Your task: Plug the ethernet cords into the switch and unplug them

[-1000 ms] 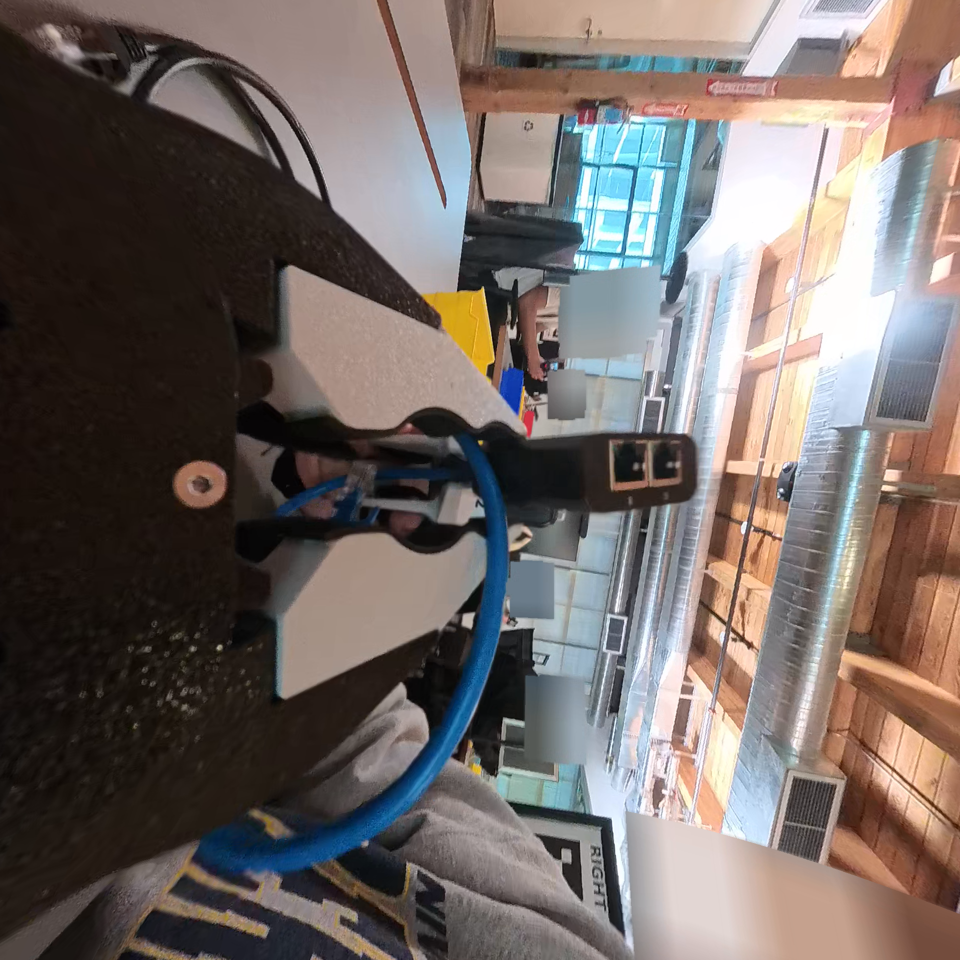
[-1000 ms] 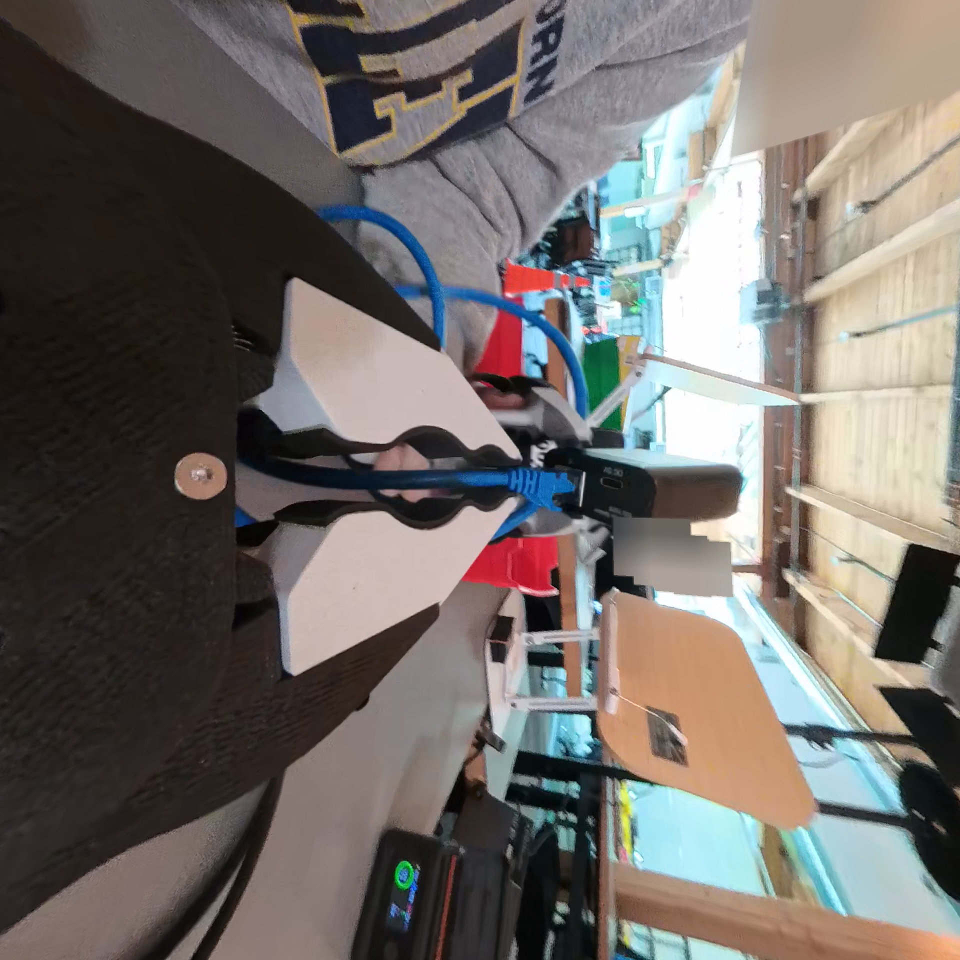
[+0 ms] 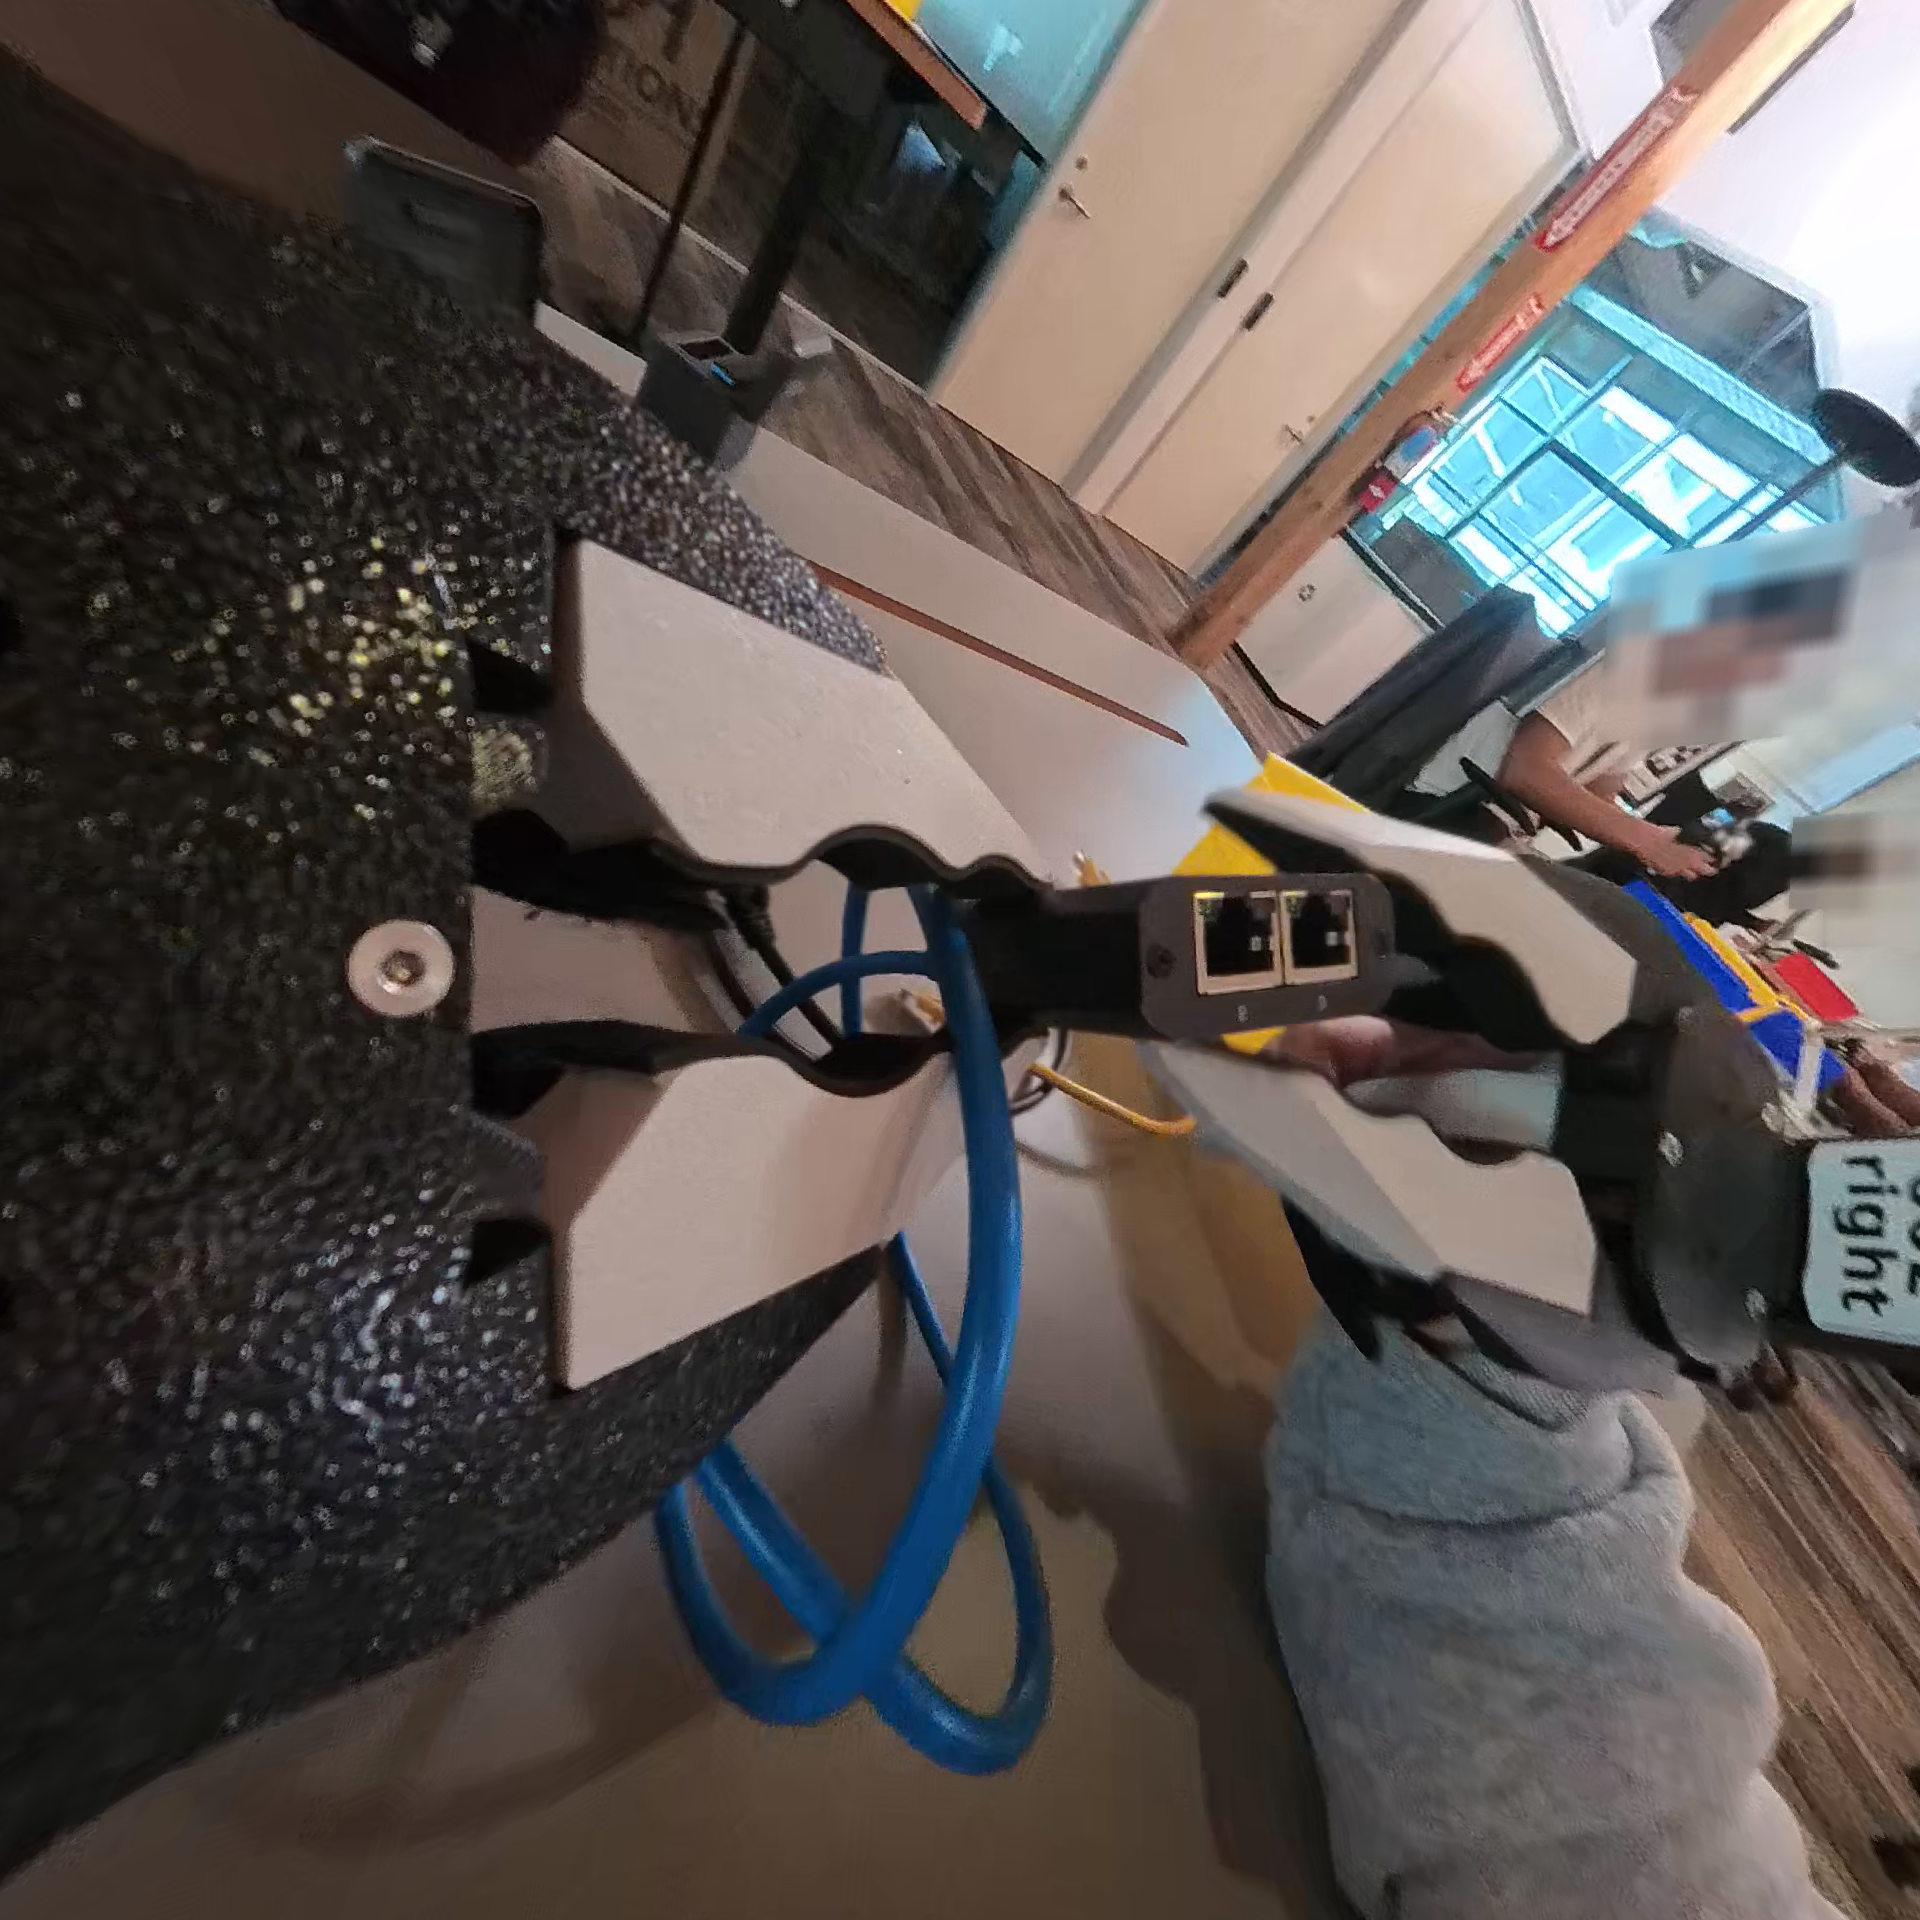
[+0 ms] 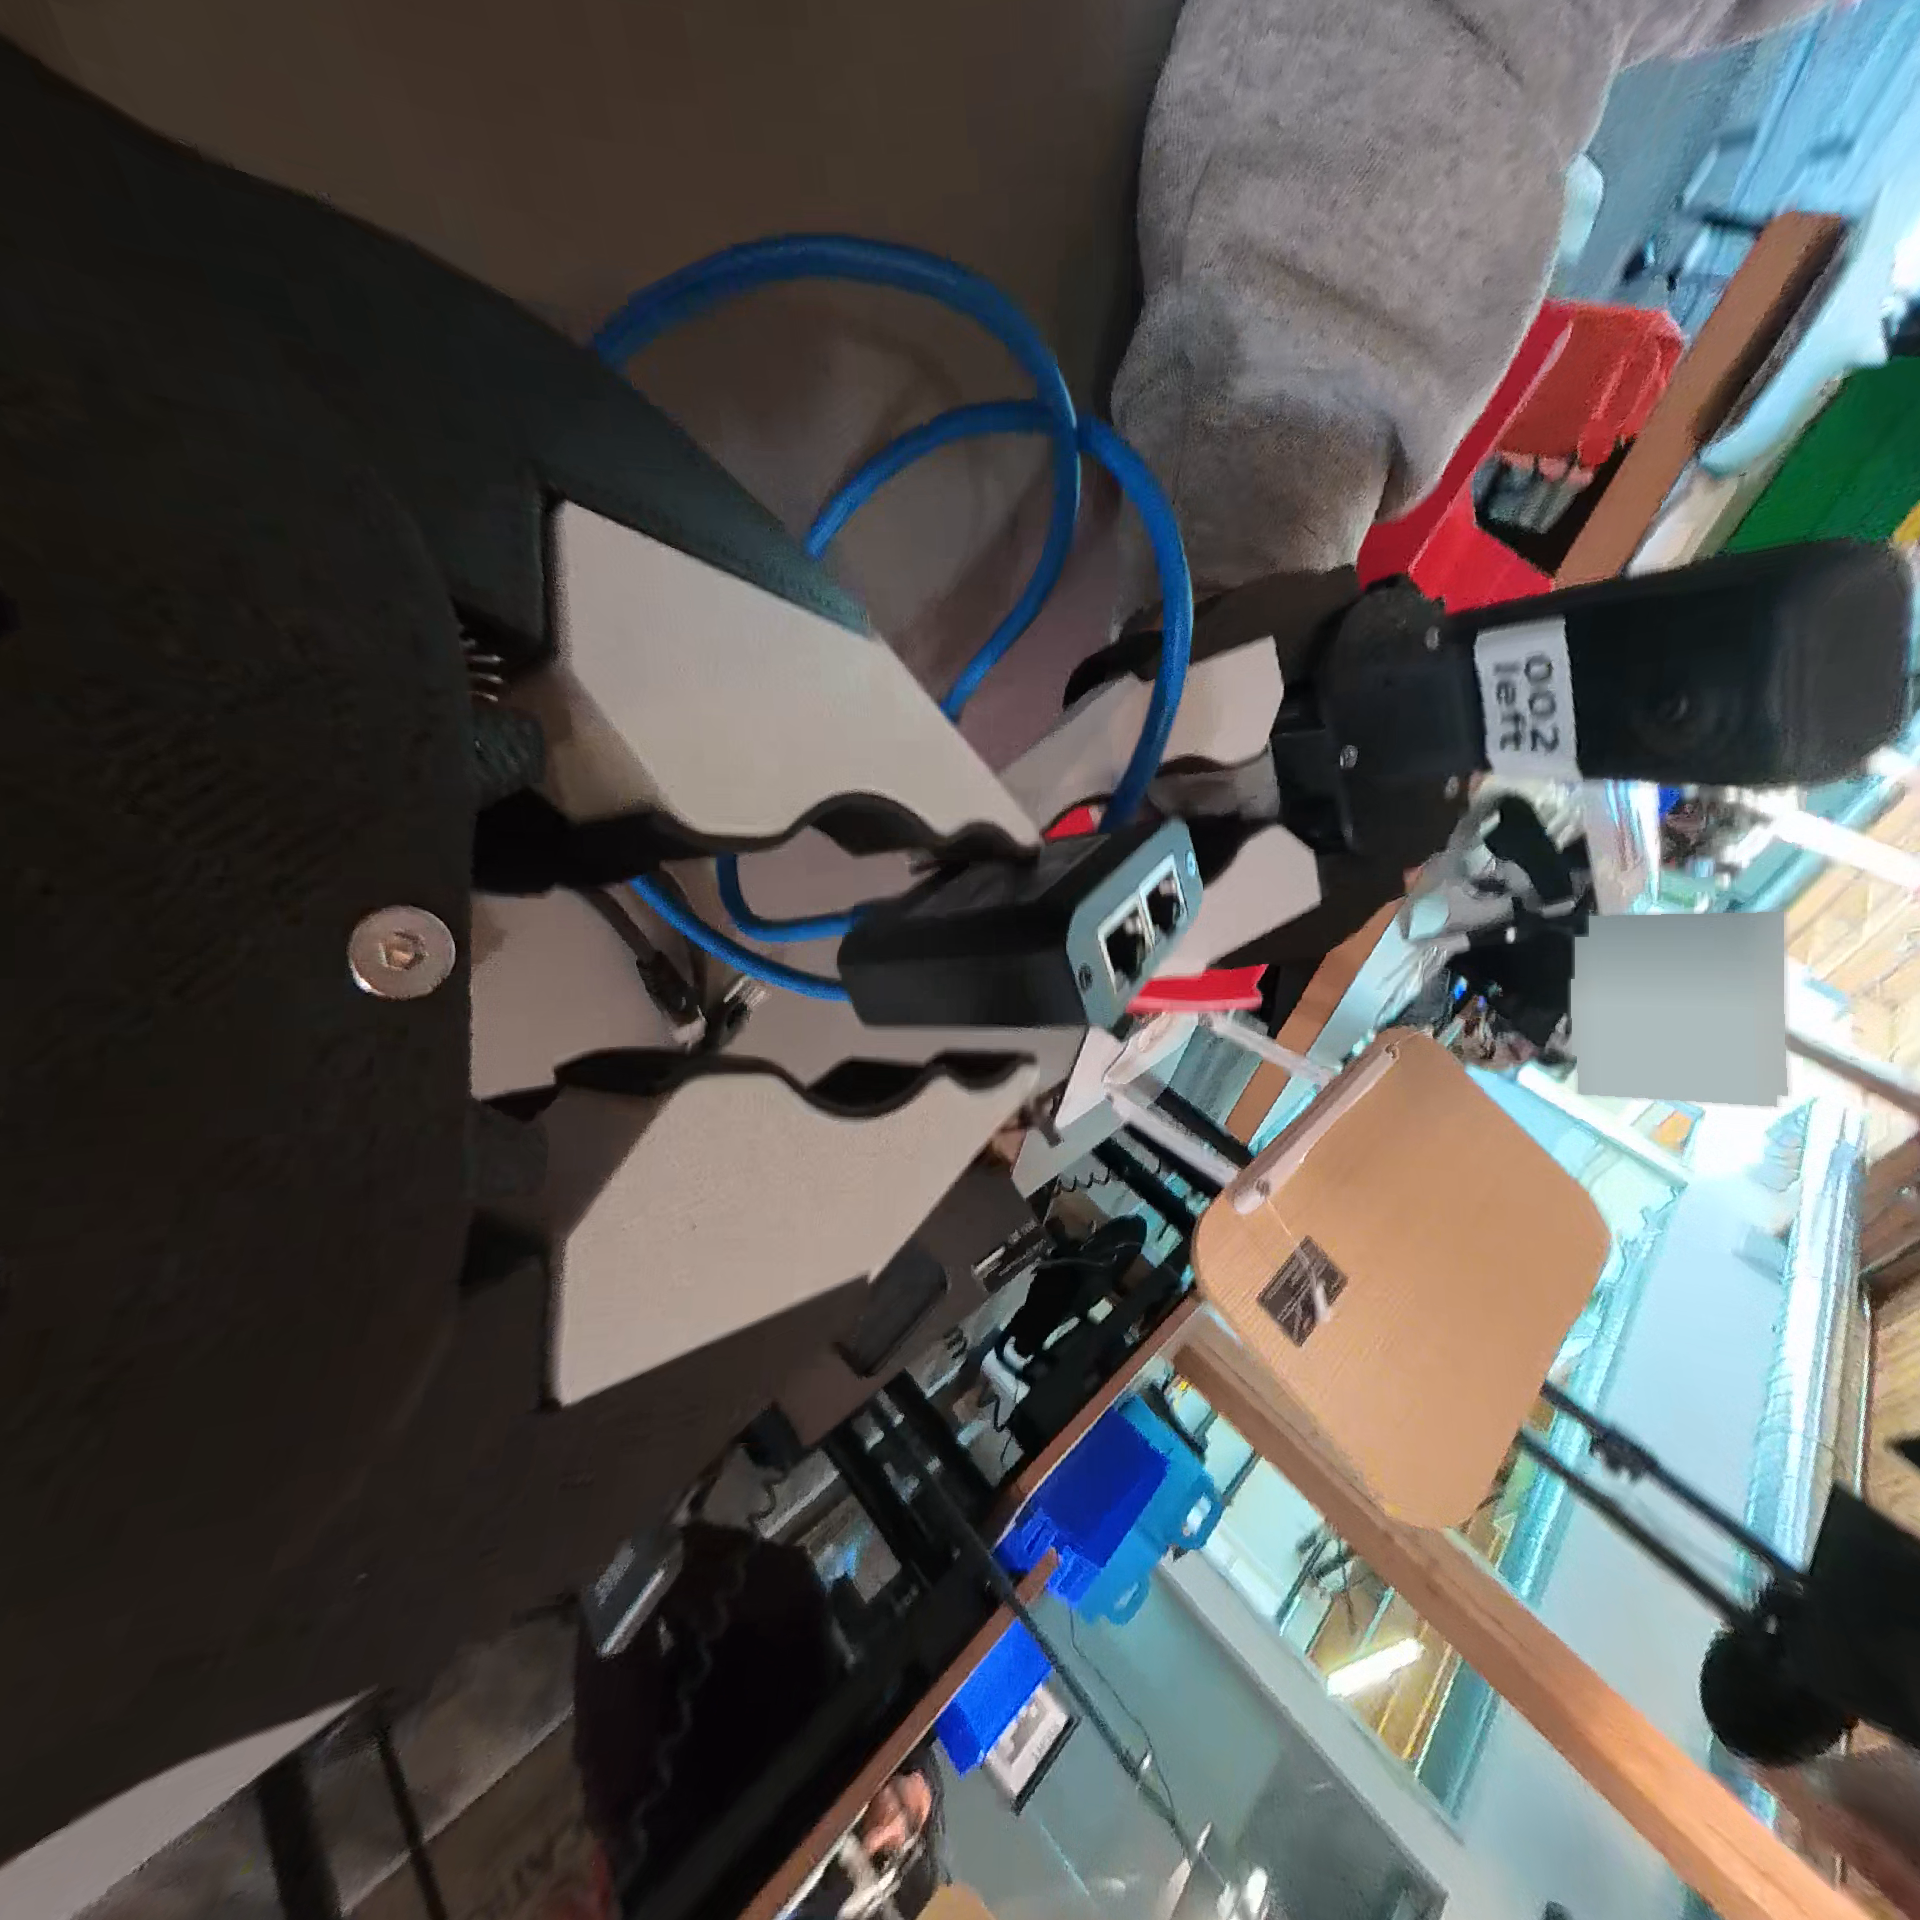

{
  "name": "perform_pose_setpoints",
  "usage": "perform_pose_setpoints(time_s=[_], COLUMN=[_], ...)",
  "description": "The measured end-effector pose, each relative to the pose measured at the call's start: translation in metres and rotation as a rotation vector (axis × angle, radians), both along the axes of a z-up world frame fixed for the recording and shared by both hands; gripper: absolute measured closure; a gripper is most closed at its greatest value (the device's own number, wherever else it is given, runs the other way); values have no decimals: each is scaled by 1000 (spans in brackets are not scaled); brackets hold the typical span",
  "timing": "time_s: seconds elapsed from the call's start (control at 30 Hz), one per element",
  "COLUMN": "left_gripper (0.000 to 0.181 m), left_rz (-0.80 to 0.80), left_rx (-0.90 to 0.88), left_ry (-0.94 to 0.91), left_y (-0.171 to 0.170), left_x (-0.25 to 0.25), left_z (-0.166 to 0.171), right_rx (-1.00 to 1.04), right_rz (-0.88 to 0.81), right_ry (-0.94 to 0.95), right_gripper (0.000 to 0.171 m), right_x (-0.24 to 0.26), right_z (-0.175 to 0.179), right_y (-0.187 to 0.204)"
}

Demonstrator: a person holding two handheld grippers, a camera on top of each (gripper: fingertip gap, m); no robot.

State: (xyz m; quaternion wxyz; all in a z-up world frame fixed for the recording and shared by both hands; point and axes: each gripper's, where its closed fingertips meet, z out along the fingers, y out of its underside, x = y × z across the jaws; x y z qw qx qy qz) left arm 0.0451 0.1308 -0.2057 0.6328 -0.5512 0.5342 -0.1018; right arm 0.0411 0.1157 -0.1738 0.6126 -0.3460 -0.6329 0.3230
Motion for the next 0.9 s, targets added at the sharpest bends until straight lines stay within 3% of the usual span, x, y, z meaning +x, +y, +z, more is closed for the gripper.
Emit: perform_pose_setpoints(time_s=[0.1,0.23,0.3,0.37,0.5,0.6,0.7,0.8,0.9], left_gripper=[160,135,126,133,134,140,133,116,106], left_rz=[-13,-76,-8,106,271,385,193,-30,-111], left_rx=[-28,-360,-428,-411,-380,-237,-148,-170,-241], left_ry=[-64,-324,-460,-559,-571,-594,-685,-800,-746], left_y=[-1,3,19,36,53,59,35,8,1], left_x=[3,-6,-22,-42,-66,-78,-64,-50,-24], left_z=[5,14,21,27,23,32,60,83,75], right_rx=[-101,-329,-415,-449,-522,-560,-581,-596,-625], right_rz=[44,76,109,118,219,256,264,289,346], right_ry=[24,237,332,383,482,497,482,439,417], right_gripper=[144,148,149,149,150,150,151,150,151], right_x=[5,31,47,56,70,72,64,47,33], right_z=[7,37,49,55,70,70,64,54,49], right_y=[0,23,32,38,35,35,35,27,15])
